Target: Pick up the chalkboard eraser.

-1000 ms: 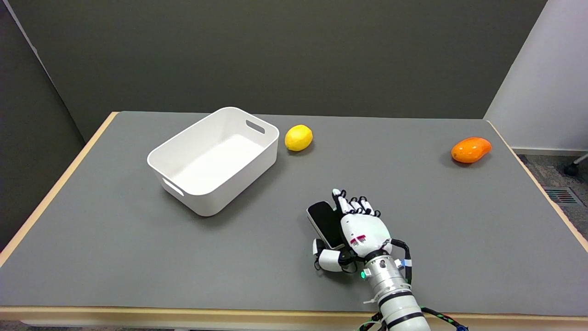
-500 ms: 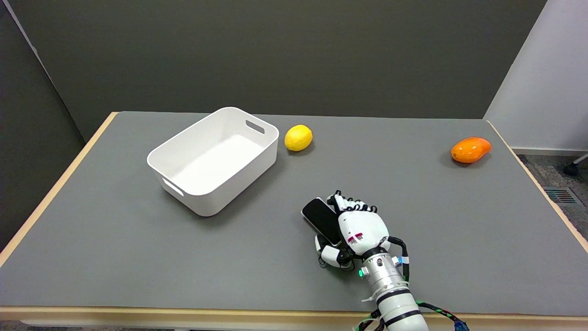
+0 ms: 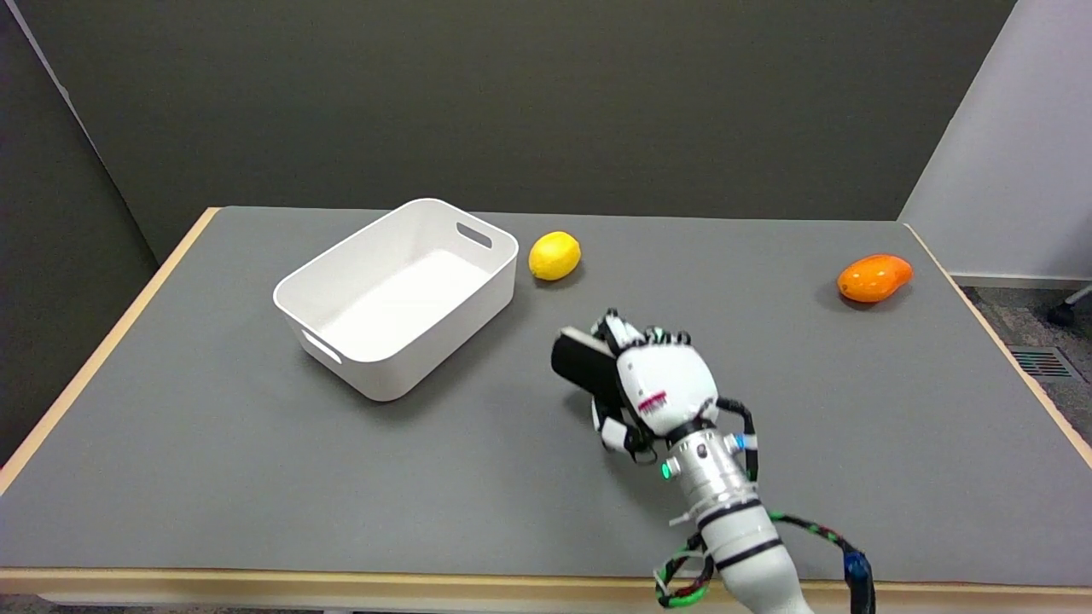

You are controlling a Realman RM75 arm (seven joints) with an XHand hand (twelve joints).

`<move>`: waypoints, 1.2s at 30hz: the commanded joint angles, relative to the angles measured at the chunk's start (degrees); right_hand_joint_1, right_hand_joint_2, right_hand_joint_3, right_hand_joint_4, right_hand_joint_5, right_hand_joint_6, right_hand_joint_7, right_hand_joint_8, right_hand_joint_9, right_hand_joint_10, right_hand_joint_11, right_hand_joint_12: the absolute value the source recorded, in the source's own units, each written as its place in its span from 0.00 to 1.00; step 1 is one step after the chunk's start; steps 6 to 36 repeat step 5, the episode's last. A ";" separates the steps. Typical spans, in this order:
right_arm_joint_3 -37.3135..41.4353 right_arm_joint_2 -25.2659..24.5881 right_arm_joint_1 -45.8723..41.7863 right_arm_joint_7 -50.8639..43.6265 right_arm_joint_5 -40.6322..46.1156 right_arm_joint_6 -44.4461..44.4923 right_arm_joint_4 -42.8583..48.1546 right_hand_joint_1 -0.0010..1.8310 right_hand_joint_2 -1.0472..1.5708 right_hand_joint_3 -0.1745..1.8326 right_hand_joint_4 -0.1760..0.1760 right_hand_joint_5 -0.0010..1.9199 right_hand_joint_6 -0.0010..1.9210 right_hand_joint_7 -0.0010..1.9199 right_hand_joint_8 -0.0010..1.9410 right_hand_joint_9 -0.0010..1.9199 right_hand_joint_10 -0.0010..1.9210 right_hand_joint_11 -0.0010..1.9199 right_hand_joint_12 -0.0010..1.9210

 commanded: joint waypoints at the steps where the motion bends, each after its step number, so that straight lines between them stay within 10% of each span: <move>1: 9.67 2.51 9.78 4.49 -16.92 -15.20 14.75 0.70 0.75 0.57 0.00 0.14 0.53 0.33 1.00 0.40 0.82 0.30 0.91; 36: 8.02 3.10 17.49 6.61 -11.62 -18.01 12.89 0.70 0.75 0.58 0.00 0.15 0.53 0.34 1.00 0.40 0.82 0.30 0.91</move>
